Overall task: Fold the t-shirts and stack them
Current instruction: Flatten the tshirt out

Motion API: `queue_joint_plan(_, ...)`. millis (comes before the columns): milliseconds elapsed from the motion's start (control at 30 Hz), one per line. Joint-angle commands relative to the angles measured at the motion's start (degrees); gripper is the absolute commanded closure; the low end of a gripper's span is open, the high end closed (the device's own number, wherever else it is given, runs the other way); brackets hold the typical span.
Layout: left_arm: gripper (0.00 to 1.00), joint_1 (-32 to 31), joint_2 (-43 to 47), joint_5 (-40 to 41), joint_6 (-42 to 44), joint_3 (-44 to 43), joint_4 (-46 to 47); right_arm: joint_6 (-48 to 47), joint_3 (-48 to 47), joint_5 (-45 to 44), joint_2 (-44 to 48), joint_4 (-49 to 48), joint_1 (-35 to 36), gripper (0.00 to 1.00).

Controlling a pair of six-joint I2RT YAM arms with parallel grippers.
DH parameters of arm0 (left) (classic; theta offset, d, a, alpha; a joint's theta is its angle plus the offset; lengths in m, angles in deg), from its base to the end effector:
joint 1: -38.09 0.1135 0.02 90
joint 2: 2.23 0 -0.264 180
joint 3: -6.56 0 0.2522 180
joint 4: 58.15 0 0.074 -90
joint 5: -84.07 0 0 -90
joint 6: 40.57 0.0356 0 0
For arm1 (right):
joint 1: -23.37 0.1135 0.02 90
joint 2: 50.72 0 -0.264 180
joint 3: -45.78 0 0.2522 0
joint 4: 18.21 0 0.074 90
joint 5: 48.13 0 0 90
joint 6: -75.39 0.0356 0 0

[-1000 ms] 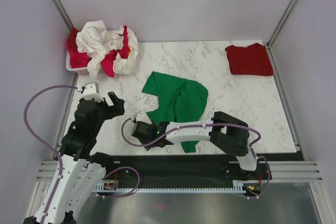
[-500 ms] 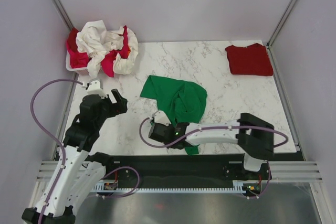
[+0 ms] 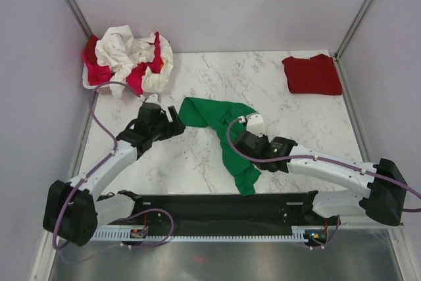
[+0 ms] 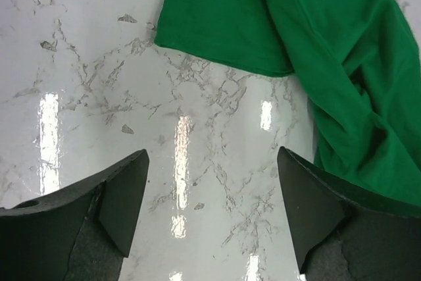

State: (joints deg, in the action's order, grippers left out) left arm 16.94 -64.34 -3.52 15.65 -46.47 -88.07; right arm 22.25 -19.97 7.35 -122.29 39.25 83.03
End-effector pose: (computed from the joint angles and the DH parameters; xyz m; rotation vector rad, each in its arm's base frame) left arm 0.2157 -0.0818 0.2381 -0.2751 2.2763 -0.4616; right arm 0.1356 0.1917 0.2461 -0.2998 2.3802 -0.0709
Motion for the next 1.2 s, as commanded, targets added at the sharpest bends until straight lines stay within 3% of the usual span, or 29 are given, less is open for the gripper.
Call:
queue_joint_plan(0,0.14,-0.2,-6.1,0.2,-2.9,-0.9,8.3,0.3,0.0,-2.5,3.4,1.8,-1.5,1.0)
queue_joint_plan(100,0.14,0.1,-12.5,6.2,2.0,-4.4,11.7,-0.8,-0.6,-2.2,5.2,2.0,-2.6,1.0)
queue_joint_plan(400,0.27,1.2,-27.4,5.7,6.1,-10.4,16.0,-2.4,-0.8,-1.4,8.8,3.1,-4.6,1.0)
queue_joint_plan(700,0.37,1.1,-30.0,5.1,3.3,-8.5,17.5,-4.0,-1.6,-0.5,9.6,3.8,-6.6,1.0)
queue_joint_plan(833,0.49,1.0,-32.4,2.7,2.5,-7.9,17.6,-4.7,-2.4,-0.2,8.8,3.8,-7.3,1.0)
queue_joint_plan(1100,0.43,0.0,-30.0,0.8,-0.6,-2.7,17.7,-5.4,-3.5,0.1,7.8,3.8,-8.9,1.0)
queue_joint_plan(1167,0.55,-0.2,-30.8,-0.2,-0.1,-1.8,18.9,-5.5,-3.4,0.2,7.2,3.2,-9.1,1.0)
